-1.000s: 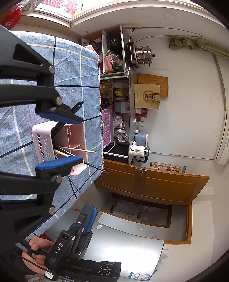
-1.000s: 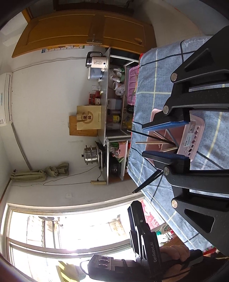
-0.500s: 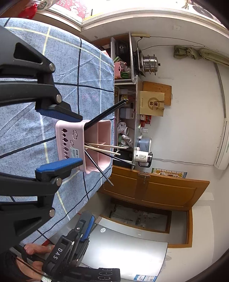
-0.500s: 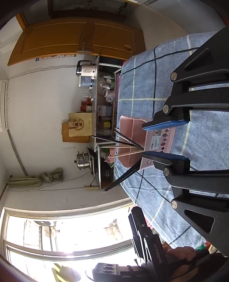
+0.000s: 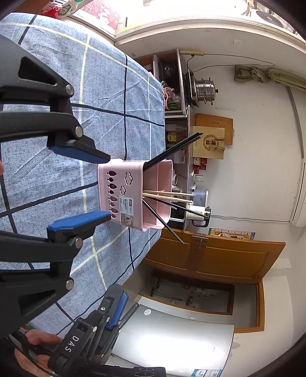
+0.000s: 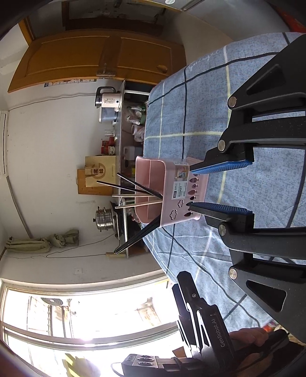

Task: Organize utensils

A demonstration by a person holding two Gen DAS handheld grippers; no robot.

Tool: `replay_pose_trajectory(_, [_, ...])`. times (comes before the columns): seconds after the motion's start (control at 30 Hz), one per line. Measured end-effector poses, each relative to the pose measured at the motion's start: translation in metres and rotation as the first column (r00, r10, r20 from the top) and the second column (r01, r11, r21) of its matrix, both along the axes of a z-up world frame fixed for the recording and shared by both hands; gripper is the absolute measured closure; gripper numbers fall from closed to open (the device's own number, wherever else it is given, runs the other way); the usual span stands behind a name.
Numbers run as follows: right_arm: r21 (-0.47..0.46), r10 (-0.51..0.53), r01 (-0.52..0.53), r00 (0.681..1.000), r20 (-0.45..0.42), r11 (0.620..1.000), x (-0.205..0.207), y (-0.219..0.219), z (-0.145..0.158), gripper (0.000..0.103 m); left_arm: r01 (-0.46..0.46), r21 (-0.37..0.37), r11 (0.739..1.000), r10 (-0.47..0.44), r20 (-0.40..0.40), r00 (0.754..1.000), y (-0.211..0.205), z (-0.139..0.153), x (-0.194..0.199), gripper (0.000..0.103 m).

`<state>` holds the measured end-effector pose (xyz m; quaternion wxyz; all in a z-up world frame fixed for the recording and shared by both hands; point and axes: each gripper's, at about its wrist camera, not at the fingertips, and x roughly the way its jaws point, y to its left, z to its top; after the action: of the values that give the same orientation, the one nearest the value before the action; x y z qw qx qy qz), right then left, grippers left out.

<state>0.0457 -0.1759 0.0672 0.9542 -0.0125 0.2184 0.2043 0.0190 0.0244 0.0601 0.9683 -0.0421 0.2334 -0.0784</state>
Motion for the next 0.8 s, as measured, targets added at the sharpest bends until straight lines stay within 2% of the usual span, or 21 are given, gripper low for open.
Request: replay_pose_trajectory(0.8, [-0.016,0.009,-0.009,0.999,-0.034,1.000,0.004,0.003,-0.014,0.077,0.003,0.002,1.000,-0.003,-0.030,1.000,-0.007,-0.011,-0.001,0.059])
